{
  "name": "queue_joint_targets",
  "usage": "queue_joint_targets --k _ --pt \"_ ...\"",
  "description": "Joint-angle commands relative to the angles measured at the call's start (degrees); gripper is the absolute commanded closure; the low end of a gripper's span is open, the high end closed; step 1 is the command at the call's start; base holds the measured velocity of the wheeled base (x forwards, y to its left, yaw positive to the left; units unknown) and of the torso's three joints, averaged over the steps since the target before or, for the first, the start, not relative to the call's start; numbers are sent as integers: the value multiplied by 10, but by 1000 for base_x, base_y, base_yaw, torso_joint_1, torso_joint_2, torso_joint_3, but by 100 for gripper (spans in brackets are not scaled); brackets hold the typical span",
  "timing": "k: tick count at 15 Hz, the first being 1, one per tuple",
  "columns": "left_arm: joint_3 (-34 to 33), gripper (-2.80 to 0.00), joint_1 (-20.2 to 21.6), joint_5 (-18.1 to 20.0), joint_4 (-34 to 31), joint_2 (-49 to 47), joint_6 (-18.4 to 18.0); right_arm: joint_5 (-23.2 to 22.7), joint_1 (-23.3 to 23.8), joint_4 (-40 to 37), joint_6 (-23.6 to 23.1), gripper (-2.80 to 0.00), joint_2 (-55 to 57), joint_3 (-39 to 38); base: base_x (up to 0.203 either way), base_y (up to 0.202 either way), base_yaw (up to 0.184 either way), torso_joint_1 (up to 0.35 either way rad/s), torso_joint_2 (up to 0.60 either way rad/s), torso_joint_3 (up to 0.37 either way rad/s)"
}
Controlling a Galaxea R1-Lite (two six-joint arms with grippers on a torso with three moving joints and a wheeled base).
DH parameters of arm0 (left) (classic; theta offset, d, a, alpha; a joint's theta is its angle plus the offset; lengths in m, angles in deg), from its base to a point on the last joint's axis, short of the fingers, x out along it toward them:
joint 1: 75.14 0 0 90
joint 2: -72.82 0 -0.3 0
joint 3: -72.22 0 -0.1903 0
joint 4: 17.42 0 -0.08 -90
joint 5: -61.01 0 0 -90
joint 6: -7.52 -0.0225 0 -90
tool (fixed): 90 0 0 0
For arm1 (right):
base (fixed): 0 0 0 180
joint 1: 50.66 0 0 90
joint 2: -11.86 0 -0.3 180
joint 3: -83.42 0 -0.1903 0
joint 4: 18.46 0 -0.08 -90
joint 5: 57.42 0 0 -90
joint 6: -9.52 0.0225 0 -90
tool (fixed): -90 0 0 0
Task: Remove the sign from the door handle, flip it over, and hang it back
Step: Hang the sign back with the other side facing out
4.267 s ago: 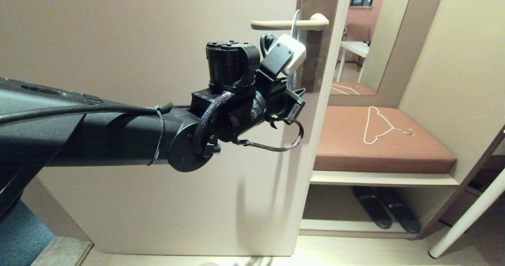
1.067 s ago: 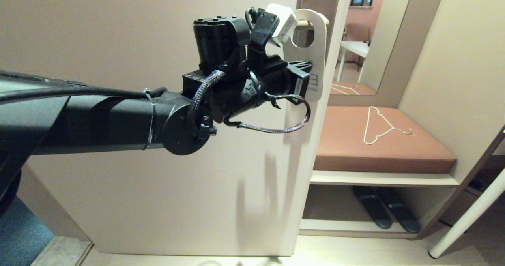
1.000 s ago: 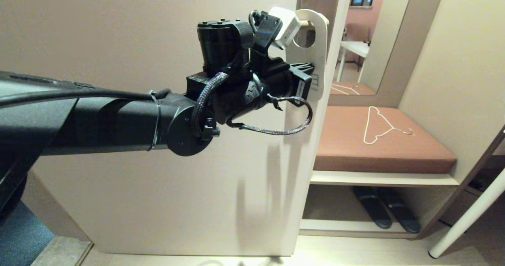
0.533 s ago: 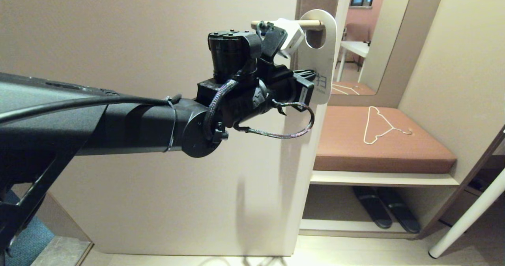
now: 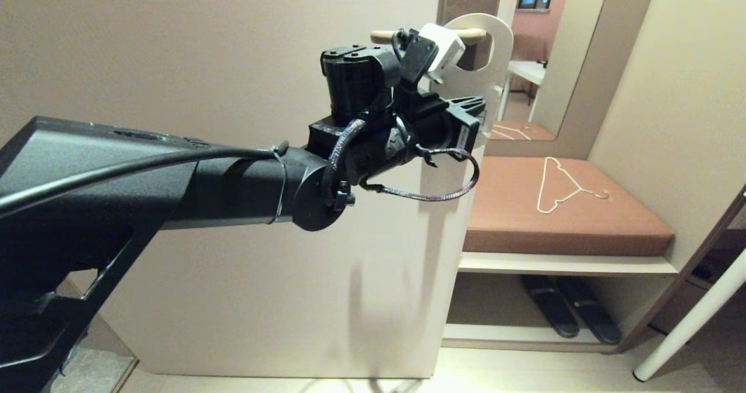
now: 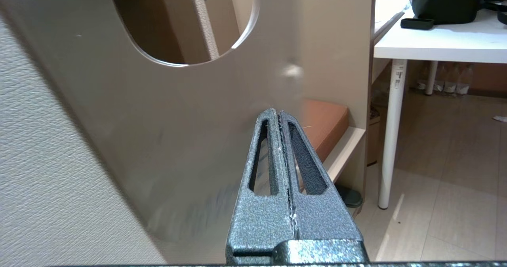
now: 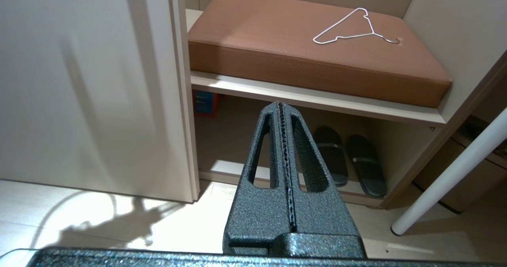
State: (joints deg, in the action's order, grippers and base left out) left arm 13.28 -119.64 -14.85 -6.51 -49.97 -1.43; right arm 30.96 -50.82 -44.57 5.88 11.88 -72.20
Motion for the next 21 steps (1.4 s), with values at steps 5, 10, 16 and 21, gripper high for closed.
queue_joint_targets --k 5,10,16,21 --pt "8 0 0 -3 19 -26 -2 0 0 0 -1 0 0 0 0 0 0 0 0 0" --pt "1 0 -3 -2 48 -18 -8 0 0 0 -1 0 0 0 0 0 0 0 0 0" --pt "-168 0 -24 -1 48 95 -23 0 0 0 -1 0 0 0 0 0 0 0 0 0" --pt "-433 0 -27 -3 48 269 -47 0 0 0 -1 0 0 0 0 0 0 0 0 0"
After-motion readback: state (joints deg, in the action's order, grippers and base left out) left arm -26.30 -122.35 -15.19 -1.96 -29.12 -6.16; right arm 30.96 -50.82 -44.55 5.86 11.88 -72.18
